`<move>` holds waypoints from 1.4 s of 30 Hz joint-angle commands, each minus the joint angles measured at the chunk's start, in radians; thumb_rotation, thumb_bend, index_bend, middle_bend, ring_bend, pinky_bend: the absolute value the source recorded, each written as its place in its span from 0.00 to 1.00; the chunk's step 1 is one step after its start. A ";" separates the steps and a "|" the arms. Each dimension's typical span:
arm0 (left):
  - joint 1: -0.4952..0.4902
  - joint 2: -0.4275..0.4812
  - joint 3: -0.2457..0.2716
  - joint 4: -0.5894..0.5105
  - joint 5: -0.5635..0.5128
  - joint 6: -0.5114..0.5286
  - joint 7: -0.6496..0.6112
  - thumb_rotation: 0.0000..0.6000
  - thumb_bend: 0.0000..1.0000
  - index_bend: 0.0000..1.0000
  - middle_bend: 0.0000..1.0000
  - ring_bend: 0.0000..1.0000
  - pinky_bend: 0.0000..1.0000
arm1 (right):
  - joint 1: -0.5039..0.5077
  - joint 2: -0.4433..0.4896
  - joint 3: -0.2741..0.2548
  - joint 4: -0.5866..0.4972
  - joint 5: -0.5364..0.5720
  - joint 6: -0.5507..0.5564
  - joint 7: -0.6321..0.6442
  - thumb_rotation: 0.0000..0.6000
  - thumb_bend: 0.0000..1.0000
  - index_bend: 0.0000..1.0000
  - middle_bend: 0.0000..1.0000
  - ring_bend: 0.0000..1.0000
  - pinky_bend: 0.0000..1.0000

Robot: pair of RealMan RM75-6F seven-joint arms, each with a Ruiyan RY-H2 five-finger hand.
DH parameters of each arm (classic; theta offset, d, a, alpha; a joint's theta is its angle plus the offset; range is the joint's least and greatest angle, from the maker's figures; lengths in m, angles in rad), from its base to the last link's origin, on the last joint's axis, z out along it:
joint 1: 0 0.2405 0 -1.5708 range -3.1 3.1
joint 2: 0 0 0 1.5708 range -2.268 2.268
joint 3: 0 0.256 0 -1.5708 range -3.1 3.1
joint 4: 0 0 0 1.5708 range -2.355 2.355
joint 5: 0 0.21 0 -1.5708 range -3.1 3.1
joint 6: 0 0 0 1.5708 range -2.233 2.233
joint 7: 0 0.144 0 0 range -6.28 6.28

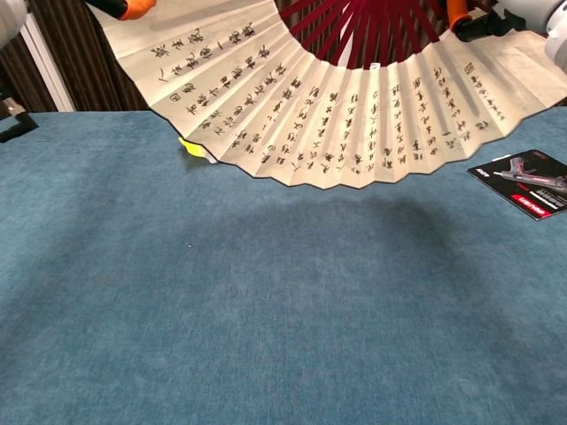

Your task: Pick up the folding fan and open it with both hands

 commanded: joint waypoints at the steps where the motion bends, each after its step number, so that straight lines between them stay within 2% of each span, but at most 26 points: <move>1: -0.022 -0.015 -0.012 0.021 -0.013 -0.009 0.009 1.00 0.69 0.64 0.09 0.00 0.00 | 0.012 -0.008 0.008 0.034 -0.001 -0.009 0.011 1.00 0.72 0.75 0.26 0.03 0.00; 17: -0.074 -0.084 0.002 0.137 -0.023 -0.019 -0.022 1.00 0.67 0.63 0.09 0.00 0.00 | 0.005 -0.071 -0.018 0.166 -0.021 0.012 0.056 1.00 0.72 0.75 0.26 0.03 0.00; 25: -0.060 -0.084 0.040 0.128 -0.003 -0.008 -0.042 1.00 0.66 0.63 0.09 0.00 0.00 | -0.033 -0.073 -0.045 0.147 -0.029 0.040 0.052 1.00 0.72 0.74 0.26 0.03 0.00; 27: -0.050 -0.078 0.053 0.113 0.002 -0.001 -0.042 1.00 0.64 0.61 0.08 0.00 0.00 | -0.050 -0.066 -0.055 0.128 -0.033 0.051 0.051 1.00 0.73 0.68 0.25 0.03 0.00; 30: -0.035 -0.064 0.070 0.085 0.008 0.005 -0.040 1.00 0.58 0.55 0.04 0.00 0.00 | -0.069 -0.045 -0.076 0.098 -0.050 0.058 0.041 1.00 0.73 0.45 0.20 0.01 0.00; 33: -0.020 -0.047 0.087 0.053 0.014 0.007 -0.041 1.00 0.51 0.49 0.02 0.00 0.00 | -0.087 -0.027 -0.093 0.063 -0.062 0.065 0.036 1.00 0.72 0.29 0.17 0.00 0.00; 38: 0.009 -0.018 0.123 0.006 0.030 0.014 -0.040 1.00 0.42 0.42 0.00 0.00 0.00 | -0.123 0.001 -0.125 0.003 -0.089 0.084 0.026 1.00 0.72 0.11 0.11 0.00 0.00; 42: 0.029 0.000 0.145 -0.017 0.046 0.019 -0.049 1.00 0.37 0.35 0.00 0.00 0.00 | -0.148 0.019 -0.152 -0.036 -0.125 0.106 0.030 1.00 0.64 0.00 0.06 0.00 0.00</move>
